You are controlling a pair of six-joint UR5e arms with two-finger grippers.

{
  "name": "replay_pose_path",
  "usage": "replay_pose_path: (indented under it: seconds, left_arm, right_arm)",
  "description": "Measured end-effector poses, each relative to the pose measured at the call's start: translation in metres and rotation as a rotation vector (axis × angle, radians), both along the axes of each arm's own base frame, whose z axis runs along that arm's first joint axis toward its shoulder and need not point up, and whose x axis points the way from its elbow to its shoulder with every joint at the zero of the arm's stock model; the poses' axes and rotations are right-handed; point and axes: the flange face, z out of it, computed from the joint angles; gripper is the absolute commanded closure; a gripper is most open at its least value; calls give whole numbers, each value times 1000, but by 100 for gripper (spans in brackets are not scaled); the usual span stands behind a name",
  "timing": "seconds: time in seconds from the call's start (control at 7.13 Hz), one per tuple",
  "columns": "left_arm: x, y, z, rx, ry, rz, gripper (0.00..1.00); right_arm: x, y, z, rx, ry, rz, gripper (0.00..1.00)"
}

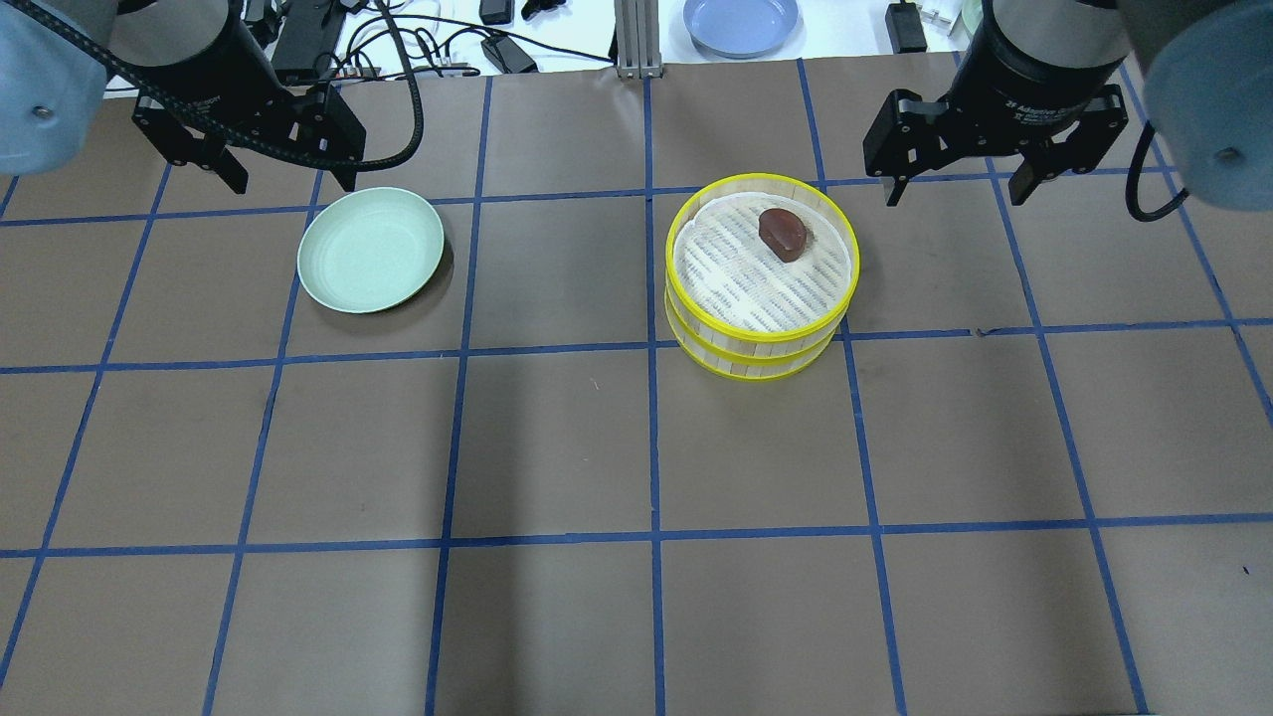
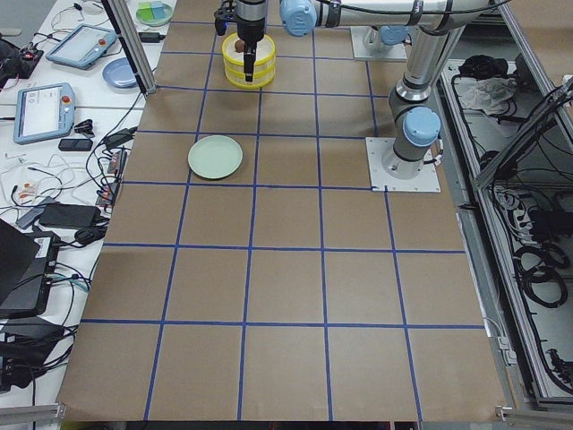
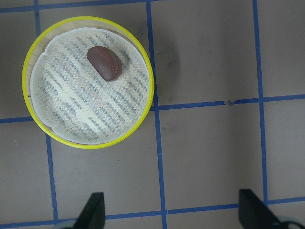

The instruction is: Stack buns with steamer

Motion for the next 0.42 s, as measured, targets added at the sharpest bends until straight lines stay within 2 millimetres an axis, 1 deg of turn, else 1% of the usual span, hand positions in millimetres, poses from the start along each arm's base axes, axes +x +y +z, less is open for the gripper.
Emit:
replay_pose_path:
  seconds: [0.42]
  left_arm:
    - [5,-1,-1,7,-6,8,0]
  right_arm:
    - [0,0,0,-1,0,0,0]
